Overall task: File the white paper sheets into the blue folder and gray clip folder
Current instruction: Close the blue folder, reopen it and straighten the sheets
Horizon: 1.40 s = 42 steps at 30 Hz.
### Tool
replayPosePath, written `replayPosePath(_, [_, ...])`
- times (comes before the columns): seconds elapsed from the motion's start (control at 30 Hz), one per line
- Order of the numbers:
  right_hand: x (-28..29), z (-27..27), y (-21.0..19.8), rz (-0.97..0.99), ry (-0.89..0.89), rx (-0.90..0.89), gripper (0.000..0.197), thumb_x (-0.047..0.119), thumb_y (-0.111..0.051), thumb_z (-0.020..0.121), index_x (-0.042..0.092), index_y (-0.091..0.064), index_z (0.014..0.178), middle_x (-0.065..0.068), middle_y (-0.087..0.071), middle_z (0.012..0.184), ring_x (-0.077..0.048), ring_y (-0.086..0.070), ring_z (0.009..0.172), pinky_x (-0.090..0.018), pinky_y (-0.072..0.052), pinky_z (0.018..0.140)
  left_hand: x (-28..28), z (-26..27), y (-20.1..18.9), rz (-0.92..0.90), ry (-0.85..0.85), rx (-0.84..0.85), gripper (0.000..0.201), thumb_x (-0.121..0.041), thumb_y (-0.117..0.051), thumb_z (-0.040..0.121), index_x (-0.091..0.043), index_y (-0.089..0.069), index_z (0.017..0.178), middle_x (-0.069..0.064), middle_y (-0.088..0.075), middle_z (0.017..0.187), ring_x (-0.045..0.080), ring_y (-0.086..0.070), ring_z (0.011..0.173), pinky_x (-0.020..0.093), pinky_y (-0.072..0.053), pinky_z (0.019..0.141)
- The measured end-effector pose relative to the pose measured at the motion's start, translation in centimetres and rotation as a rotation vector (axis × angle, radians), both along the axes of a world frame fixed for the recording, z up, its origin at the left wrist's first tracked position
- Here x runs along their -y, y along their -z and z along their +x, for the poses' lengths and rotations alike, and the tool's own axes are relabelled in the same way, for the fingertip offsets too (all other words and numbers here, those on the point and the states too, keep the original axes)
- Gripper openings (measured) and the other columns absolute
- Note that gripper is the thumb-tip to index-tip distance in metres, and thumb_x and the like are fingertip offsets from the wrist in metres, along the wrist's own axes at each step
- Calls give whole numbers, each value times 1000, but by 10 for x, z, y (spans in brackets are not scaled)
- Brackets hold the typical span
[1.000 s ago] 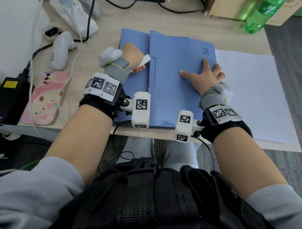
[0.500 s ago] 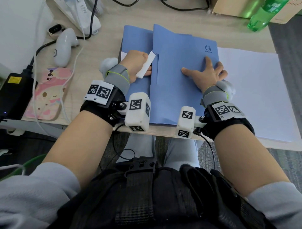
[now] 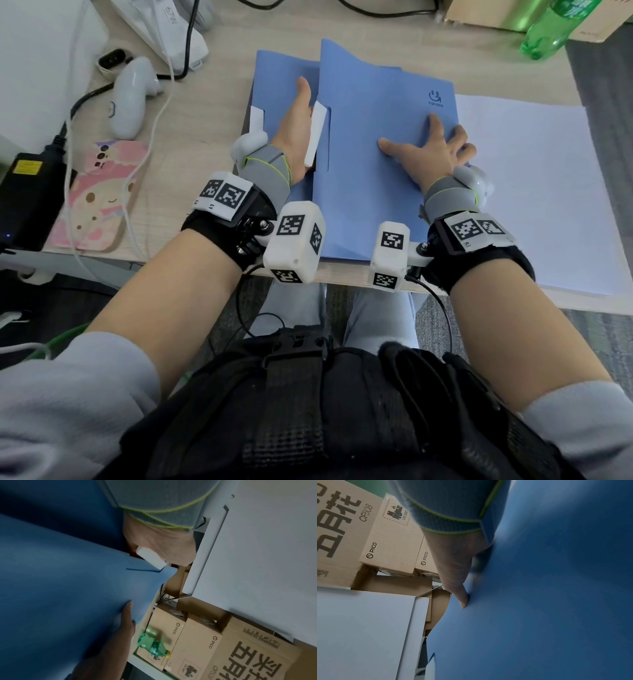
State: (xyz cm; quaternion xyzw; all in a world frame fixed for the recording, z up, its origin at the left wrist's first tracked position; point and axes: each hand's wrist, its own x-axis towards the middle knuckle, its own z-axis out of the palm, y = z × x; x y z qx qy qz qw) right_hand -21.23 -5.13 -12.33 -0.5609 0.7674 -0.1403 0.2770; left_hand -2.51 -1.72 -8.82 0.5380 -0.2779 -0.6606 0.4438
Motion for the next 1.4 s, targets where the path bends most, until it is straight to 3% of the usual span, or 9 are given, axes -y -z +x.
replayPosePath(0.13, [0,0,-1,6,-5,-9,102,77,-55,56,42,-17,145,0,-6,155,-26,-4,142,-48,-15,114,0,-3,1,-36,-8,-17,83,-66,-3,91,-15,-56,129,8,-61,129,25,-61,116,37,-46,99])
replayPosePath(0.23, [0,1,-1,2,-5,-4,104,77,-55,54,42,-17,145,0,-6,155,-27,-4,142,-49,-15,114,-1,-4,4,-50,-50,20,72,-63,-13,93,-17,-55,129,5,-63,127,22,-63,112,34,-51,89])
replayPosePath(0.37, [-2,0,-4,-17,0,26,104,77,-54,52,40,-23,143,0,-11,153,-26,-10,139,-47,-18,113,-5,-5,4,-123,-10,224,16,-9,-48,92,-12,-61,102,2,-68,99,14,-68,84,27,-57,74])
replayPosePath(0.47, [-3,-4,-9,-67,36,95,103,75,-60,56,30,-28,143,-3,-18,147,-27,-17,135,-44,-22,113,-2,0,0,-122,2,277,22,4,-50,90,-16,-59,89,-2,-66,89,13,-66,78,28,-57,73])
replayPosePath(0.7, [-6,-13,-24,-196,238,256,78,56,-67,73,12,-43,132,-4,-46,130,-22,-46,119,-36,-39,95,-4,20,-9,-206,-31,274,24,4,-55,87,-18,-63,87,-3,-68,90,15,-67,80,30,-58,76])
replayPosePath(0.9, [-8,-15,-36,-221,349,602,66,54,-81,53,11,-66,101,4,-70,93,-16,-66,75,-25,-50,63,-9,35,-18,-174,-145,214,21,-13,-46,96,-16,-65,85,-3,-71,78,15,-68,71,26,-56,67])
replayPosePath(1.07, [-10,-11,-30,-199,300,745,43,35,-84,59,12,-64,89,-1,-71,91,-19,-69,78,-30,-57,72,-8,55,-6,-33,-179,173,59,-52,-39,89,-6,-60,121,18,-58,130,37,-59,116,52,-42,105])
replayPosePath(1.2, [-12,-7,-24,-237,290,782,29,27,-83,65,19,-55,73,-1,-69,87,-19,-66,74,-33,-59,74,-13,61,-1,0,-131,150,71,-62,-30,84,-14,-55,130,13,-56,135,32,-57,120,55,-37,108])
replayPosePath(1.4, [-13,-5,-21,-251,305,790,28,27,-82,63,21,-57,73,-1,-71,89,-21,-69,77,-38,-60,77,-17,52,-8,-15,-135,125,67,-60,-18,94,-17,-57,127,9,-62,128,28,-62,114,49,-43,105])
